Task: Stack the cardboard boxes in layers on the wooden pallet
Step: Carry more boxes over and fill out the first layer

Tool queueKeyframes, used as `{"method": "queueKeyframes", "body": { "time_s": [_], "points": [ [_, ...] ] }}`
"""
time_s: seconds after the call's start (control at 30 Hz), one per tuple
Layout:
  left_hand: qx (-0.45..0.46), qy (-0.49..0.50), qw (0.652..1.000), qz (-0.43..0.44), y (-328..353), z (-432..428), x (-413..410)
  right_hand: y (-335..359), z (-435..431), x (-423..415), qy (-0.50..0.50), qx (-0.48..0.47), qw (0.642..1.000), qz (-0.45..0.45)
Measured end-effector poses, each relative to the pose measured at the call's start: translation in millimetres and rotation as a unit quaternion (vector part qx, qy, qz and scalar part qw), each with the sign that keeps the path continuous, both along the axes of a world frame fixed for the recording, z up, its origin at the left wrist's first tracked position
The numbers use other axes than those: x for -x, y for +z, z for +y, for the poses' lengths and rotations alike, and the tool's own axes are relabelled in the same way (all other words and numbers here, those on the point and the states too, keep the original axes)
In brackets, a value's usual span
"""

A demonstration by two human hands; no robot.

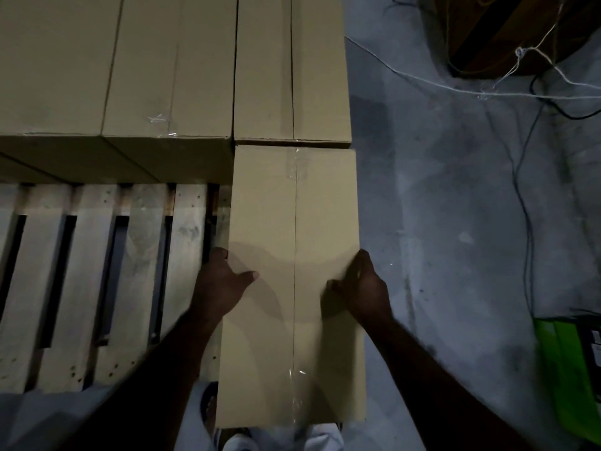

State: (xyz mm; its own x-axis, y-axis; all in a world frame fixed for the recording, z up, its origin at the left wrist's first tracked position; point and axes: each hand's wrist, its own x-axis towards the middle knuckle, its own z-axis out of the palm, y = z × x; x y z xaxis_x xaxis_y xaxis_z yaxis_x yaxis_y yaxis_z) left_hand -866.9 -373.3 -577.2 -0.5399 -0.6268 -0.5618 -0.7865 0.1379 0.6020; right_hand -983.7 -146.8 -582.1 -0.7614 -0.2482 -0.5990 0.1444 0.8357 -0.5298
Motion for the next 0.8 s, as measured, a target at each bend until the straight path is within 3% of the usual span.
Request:
{"method": "queueKeyframes", "body": {
  "time_s": [0.43,0.8],
  "points": [
    [0.025,-0.023,0.999,-0.001,-1.6,-6.1,5.8,-5.1,-4.4,6.2,0.002,-0.01,1.0,0.002],
    [-0.007,-0.038,0.999,-0.027,-7.6,-8.6,6.8,-11.2,-6.3,7.2,0.017,-0.015,1.0,0.012]
  ]
}}
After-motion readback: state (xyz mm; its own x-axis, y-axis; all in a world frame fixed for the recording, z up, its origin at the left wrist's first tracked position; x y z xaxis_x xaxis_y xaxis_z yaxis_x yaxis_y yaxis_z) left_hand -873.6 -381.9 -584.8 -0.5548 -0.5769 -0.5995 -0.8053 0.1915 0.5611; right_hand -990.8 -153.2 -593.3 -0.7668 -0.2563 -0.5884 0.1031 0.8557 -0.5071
